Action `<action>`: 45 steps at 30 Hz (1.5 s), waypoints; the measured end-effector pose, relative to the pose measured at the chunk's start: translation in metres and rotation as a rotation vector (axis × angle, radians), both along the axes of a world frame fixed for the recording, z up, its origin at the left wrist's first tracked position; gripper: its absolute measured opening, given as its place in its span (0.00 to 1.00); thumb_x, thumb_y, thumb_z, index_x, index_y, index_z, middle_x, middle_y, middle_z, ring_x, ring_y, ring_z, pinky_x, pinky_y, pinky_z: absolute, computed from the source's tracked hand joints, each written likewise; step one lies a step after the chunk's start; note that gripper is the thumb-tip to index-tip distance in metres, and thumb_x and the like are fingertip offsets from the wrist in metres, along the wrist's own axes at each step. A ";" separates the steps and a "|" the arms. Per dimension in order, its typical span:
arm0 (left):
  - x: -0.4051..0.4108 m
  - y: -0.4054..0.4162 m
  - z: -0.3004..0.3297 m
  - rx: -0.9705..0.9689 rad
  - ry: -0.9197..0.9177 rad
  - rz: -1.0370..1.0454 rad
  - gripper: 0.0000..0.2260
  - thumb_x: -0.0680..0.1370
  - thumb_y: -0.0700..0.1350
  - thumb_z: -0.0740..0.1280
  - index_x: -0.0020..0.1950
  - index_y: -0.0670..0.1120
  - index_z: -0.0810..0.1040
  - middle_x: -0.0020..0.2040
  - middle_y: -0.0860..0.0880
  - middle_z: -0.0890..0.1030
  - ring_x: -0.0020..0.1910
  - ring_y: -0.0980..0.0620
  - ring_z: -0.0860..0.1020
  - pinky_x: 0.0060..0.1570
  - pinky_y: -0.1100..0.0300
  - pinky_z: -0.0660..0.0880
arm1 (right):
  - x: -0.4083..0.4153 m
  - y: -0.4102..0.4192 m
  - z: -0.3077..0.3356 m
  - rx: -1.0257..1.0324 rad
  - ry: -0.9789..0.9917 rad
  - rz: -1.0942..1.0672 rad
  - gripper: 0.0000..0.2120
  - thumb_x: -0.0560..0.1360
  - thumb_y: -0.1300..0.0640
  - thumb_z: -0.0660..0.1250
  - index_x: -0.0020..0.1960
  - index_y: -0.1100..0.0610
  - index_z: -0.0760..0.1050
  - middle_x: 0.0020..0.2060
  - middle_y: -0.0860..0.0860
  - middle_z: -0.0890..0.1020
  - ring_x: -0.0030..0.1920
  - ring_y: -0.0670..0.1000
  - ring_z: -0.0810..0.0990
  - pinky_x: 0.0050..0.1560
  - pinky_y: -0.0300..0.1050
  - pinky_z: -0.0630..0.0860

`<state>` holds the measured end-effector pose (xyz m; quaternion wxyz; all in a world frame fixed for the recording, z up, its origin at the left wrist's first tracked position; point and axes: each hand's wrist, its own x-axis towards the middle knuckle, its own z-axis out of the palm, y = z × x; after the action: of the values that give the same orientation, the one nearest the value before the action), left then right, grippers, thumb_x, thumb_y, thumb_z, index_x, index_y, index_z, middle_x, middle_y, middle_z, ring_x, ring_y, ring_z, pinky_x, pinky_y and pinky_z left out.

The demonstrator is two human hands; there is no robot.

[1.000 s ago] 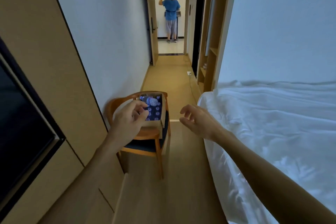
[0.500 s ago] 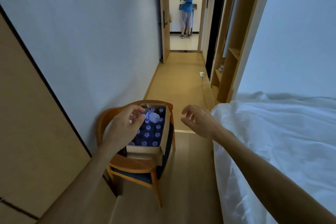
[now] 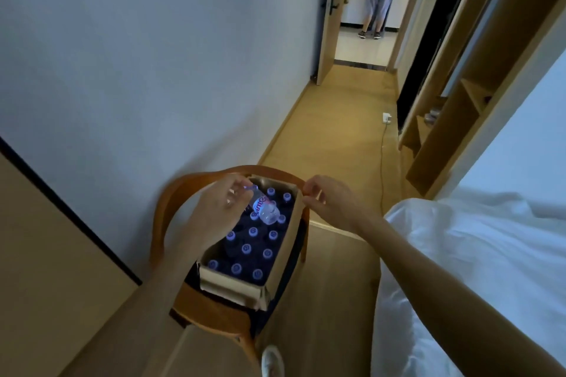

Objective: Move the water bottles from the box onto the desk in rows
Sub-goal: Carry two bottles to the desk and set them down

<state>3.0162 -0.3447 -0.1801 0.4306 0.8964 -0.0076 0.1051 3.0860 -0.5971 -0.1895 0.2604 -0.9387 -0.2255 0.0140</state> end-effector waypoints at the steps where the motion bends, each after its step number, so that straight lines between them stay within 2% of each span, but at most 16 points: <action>1: 0.014 0.002 -0.006 -0.002 0.008 0.013 0.04 0.79 0.51 0.64 0.52 0.57 0.76 0.47 0.58 0.80 0.45 0.59 0.78 0.47 0.59 0.78 | 0.015 0.002 -0.005 -0.003 0.010 0.006 0.09 0.77 0.47 0.64 0.55 0.49 0.73 0.48 0.45 0.78 0.46 0.45 0.76 0.49 0.48 0.78; 7: 0.102 0.013 -0.041 -0.075 0.111 0.111 0.02 0.79 0.53 0.65 0.48 0.61 0.75 0.46 0.59 0.79 0.44 0.61 0.78 0.43 0.63 0.73 | 0.114 0.024 -0.030 -0.046 0.073 0.048 0.06 0.77 0.48 0.65 0.53 0.48 0.74 0.46 0.44 0.78 0.46 0.44 0.76 0.50 0.49 0.78; 9: 0.128 0.019 -0.053 -0.134 0.117 0.153 0.05 0.78 0.51 0.67 0.45 0.61 0.75 0.45 0.57 0.80 0.43 0.60 0.79 0.43 0.63 0.73 | 0.143 0.031 -0.037 -0.051 0.119 0.054 0.07 0.77 0.48 0.65 0.54 0.48 0.74 0.46 0.44 0.78 0.46 0.44 0.76 0.50 0.48 0.78; 15: 0.189 0.035 -0.077 -0.158 0.157 0.214 0.03 0.79 0.48 0.65 0.48 0.55 0.78 0.41 0.58 0.80 0.41 0.66 0.77 0.38 0.72 0.71 | 0.212 0.052 -0.070 -0.057 0.219 0.106 0.08 0.76 0.50 0.66 0.53 0.51 0.75 0.47 0.47 0.79 0.47 0.48 0.78 0.51 0.50 0.77; 17: 0.202 0.039 -0.087 -0.177 0.201 0.249 0.02 0.79 0.48 0.65 0.48 0.53 0.78 0.41 0.58 0.80 0.40 0.64 0.77 0.37 0.74 0.70 | 0.230 0.061 -0.082 -0.077 0.261 0.124 0.09 0.76 0.49 0.65 0.53 0.51 0.75 0.48 0.47 0.79 0.48 0.48 0.78 0.50 0.48 0.76; 21: 0.226 0.048 -0.106 -0.262 0.290 0.298 0.03 0.77 0.49 0.67 0.49 0.51 0.78 0.41 0.55 0.80 0.42 0.52 0.80 0.42 0.63 0.75 | 0.264 0.075 -0.108 -0.106 0.309 0.216 0.09 0.77 0.48 0.65 0.54 0.51 0.75 0.46 0.45 0.79 0.47 0.45 0.77 0.48 0.43 0.75; 24: 0.247 0.052 -0.126 -0.169 0.384 0.310 0.03 0.79 0.46 0.66 0.52 0.50 0.77 0.42 0.57 0.79 0.39 0.61 0.76 0.38 0.72 0.70 | 0.291 0.083 -0.130 -0.100 0.329 0.294 0.10 0.77 0.50 0.66 0.55 0.54 0.77 0.44 0.47 0.79 0.45 0.45 0.77 0.46 0.40 0.73; 27: 0.274 0.051 -0.155 -0.215 0.542 0.381 0.05 0.79 0.51 0.64 0.52 0.53 0.76 0.47 0.55 0.80 0.42 0.58 0.79 0.35 0.69 0.71 | 0.322 0.090 -0.155 -0.131 0.371 0.360 0.09 0.77 0.51 0.67 0.54 0.55 0.77 0.42 0.46 0.78 0.43 0.44 0.75 0.45 0.37 0.69; 30: 0.289 0.052 -0.175 -0.229 0.631 0.417 0.04 0.79 0.51 0.63 0.52 0.54 0.75 0.49 0.52 0.80 0.43 0.56 0.79 0.38 0.64 0.73 | 0.332 0.093 -0.176 -0.164 0.418 0.417 0.10 0.78 0.51 0.66 0.54 0.56 0.77 0.44 0.47 0.79 0.44 0.44 0.75 0.45 0.35 0.68; 35: 0.330 0.043 -0.212 -0.216 0.799 0.482 0.08 0.80 0.49 0.62 0.57 0.48 0.74 0.52 0.47 0.79 0.50 0.47 0.78 0.47 0.55 0.73 | 0.372 0.089 -0.217 -0.268 0.541 0.493 0.11 0.78 0.48 0.65 0.56 0.53 0.75 0.45 0.45 0.78 0.46 0.46 0.77 0.47 0.43 0.76; 40: 0.346 0.034 -0.242 -0.168 0.847 0.494 0.11 0.80 0.49 0.62 0.61 0.49 0.66 0.49 0.48 0.77 0.48 0.46 0.77 0.43 0.56 0.70 | 0.384 0.085 -0.239 -0.369 0.616 0.568 0.12 0.79 0.49 0.63 0.60 0.53 0.73 0.54 0.50 0.79 0.53 0.50 0.79 0.53 0.47 0.77; 43: 0.355 0.030 -0.248 -0.156 0.894 0.441 0.19 0.80 0.49 0.62 0.69 0.49 0.64 0.52 0.47 0.76 0.47 0.48 0.76 0.47 0.56 0.71 | 0.384 0.084 -0.249 -0.462 0.604 0.676 0.14 0.80 0.49 0.62 0.62 0.53 0.70 0.58 0.52 0.77 0.54 0.53 0.79 0.53 0.49 0.78; 45: 0.358 0.027 -0.253 -0.137 0.876 0.447 0.23 0.77 0.49 0.66 0.71 0.49 0.64 0.58 0.44 0.78 0.53 0.45 0.77 0.52 0.54 0.73 | 0.384 0.084 -0.255 -0.554 0.602 0.748 0.16 0.80 0.49 0.60 0.66 0.53 0.68 0.60 0.55 0.75 0.58 0.56 0.78 0.55 0.50 0.77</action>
<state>3.3738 -0.3175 -0.4334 0.4185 0.8056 0.3732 -0.1914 3.4697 -0.5129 -0.4441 0.0338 -0.7826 -0.4469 0.4321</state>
